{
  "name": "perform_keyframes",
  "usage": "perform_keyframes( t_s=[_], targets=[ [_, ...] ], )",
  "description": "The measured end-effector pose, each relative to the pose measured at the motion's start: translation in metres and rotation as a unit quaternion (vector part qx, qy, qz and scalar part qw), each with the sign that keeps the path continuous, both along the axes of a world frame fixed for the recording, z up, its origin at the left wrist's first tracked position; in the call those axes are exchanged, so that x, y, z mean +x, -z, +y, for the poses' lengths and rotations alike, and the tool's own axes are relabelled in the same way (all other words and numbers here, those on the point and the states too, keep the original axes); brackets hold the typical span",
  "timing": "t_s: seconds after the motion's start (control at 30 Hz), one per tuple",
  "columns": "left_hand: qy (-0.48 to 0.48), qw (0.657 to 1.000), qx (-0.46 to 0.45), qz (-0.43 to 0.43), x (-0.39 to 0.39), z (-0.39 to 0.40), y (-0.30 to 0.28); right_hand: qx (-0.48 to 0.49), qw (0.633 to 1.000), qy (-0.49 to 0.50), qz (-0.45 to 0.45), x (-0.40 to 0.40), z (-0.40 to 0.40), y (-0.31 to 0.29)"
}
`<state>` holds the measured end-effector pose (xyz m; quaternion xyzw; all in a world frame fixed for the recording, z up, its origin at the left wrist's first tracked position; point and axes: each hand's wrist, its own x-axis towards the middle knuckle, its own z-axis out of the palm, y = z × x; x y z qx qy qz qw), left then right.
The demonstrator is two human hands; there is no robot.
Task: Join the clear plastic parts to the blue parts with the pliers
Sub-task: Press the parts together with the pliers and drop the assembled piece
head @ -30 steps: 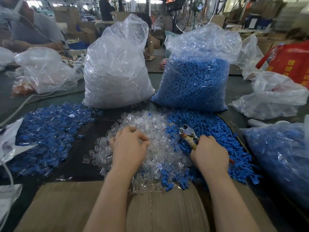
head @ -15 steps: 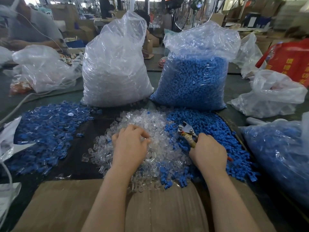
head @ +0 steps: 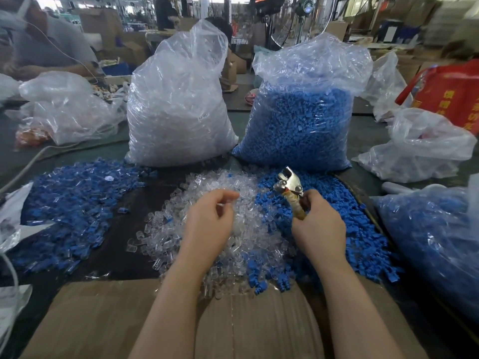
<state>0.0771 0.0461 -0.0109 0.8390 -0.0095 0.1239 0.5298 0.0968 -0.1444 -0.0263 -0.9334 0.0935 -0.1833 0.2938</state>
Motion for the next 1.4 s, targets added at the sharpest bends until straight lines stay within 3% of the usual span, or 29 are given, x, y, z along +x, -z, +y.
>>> perform_keyframes(
  t_s=[0.3,0.5,0.8,1.17,1.4],
  targets=[
    [0.015,0.994,-0.106,0.019,0.001,-0.01,-0.006,0.068,0.996,-0.047,-0.034,-0.002,0.006,-0.003],
    [0.021,0.986,-0.162,0.031,-0.001,-0.017,-0.009,0.184,0.972,-0.131,-0.064,-0.007,0.012,-0.01],
    [0.011,0.984,-0.178,0.031,-0.002,-0.022,-0.009,0.255,0.942,-0.207,-0.068,-0.011,0.018,-0.014],
    [-0.049,0.975,-0.216,0.023,-0.001,-0.026,-0.006,0.284,0.931,-0.222,-0.059,-0.01,0.025,-0.015],
    [-0.025,0.97,-0.239,0.031,-0.003,-0.032,-0.008,0.263,0.938,-0.217,-0.061,-0.009,0.025,-0.014]
  ],
)
